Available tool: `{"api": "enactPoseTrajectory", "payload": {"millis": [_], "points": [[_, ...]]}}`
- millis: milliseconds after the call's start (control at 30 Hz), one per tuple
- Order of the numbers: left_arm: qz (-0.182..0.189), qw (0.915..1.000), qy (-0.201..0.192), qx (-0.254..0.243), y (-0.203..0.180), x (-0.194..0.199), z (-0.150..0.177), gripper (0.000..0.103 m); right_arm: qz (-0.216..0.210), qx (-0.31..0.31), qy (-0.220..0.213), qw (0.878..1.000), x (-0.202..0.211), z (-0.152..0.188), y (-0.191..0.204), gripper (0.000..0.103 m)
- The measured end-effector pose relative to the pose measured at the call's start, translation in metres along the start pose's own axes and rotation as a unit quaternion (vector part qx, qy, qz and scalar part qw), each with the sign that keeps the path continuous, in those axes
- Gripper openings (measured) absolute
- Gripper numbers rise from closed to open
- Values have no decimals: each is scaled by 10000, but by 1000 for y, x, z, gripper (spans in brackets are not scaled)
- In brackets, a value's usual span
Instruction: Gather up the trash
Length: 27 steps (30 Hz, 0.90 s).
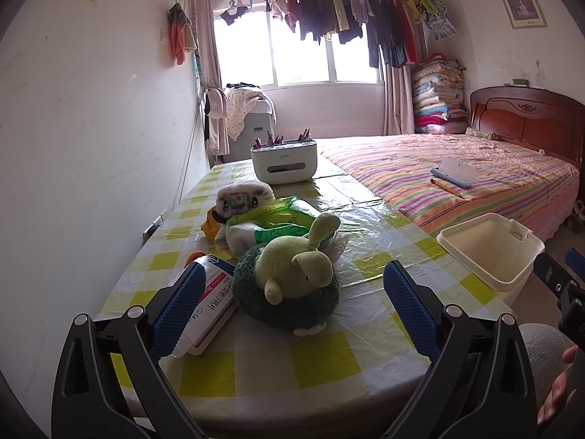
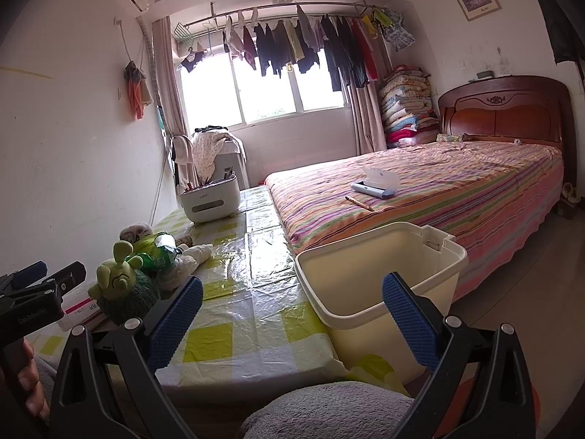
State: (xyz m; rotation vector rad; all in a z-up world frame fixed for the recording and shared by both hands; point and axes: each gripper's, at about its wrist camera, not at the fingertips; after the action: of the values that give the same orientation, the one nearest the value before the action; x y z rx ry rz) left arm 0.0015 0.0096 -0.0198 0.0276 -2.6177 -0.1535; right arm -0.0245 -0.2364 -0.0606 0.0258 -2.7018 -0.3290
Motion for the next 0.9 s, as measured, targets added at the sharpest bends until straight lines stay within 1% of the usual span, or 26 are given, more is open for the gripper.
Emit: {"api": "enactPoseTrajectory", "payload": {"millis": [600, 900], "points": [[-87, 9999, 16, 52, 11, 2, 2, 96, -5, 8, 14, 10000, 0, 1, 0, 96], [-165, 9996, 149, 164, 30, -1, 3, 96, -131, 140, 248, 9995, -8, -1, 4, 96]]}}
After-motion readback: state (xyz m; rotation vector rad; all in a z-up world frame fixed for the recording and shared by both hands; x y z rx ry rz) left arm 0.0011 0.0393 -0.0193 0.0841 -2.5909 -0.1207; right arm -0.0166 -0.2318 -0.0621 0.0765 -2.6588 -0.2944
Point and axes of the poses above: each gripper's, at about its wrist camera, not at the fingertips, and x roughly against the way its jaws point, y to its left, z to its underside, and after that the axes turned 8 degrees about y, right-handed
